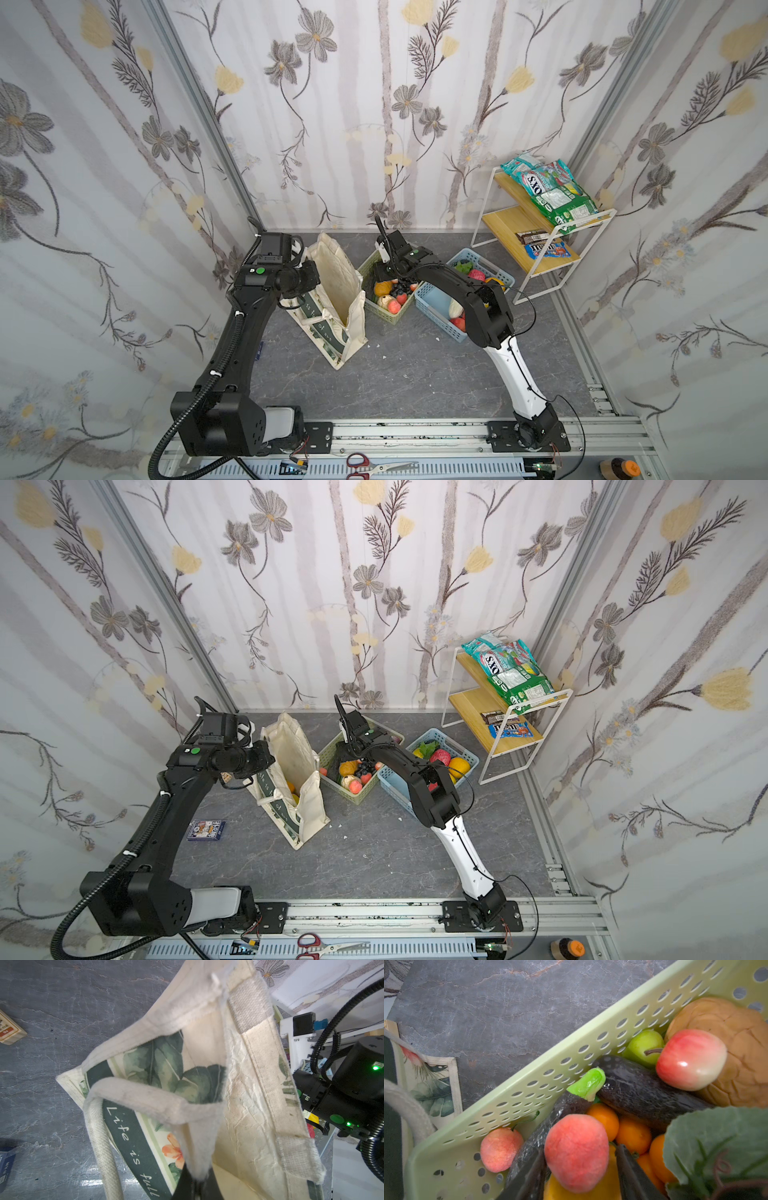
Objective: Place the food into the grocery bag and tie it
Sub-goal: 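Lower the right gripper onto the pink peach and close on it, then lift the pink peach with the right gripper and carry it over the bag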
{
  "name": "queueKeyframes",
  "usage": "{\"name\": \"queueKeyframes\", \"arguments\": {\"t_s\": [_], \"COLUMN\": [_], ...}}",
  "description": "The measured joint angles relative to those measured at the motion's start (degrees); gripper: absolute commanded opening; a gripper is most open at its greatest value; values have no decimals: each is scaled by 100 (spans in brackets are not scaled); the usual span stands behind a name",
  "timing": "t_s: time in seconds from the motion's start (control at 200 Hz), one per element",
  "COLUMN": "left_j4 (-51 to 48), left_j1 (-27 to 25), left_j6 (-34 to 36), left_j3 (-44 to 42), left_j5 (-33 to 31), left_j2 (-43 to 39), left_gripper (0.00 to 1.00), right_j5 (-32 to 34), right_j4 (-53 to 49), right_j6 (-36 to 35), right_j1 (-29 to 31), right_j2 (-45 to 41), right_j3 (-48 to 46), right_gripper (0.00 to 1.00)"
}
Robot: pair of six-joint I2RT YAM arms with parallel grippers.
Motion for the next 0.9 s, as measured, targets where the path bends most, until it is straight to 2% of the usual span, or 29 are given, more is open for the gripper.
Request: {"name": "queueKeyframes", "arguments": {"t_s": [0.14,0.585,0.899], "left_j4": [-7,-37,-42], "left_j1": [0,0,-26], "left_j6": [0,7,2], "left_j3": [13,24,98], "left_j5": [0,-39,-15], "left_j2": [7,13,24], "left_gripper": [0,0,0], "right_j5": [-24,-83,22], "right_j4": [42,48,-26], "right_j6": [24,39,-146], "right_j1": [-2,-7,-50], "right_j2": [4,-46,-1036], "right_j3": [0,22,-520], "right_gripper": [48,44,43]}}
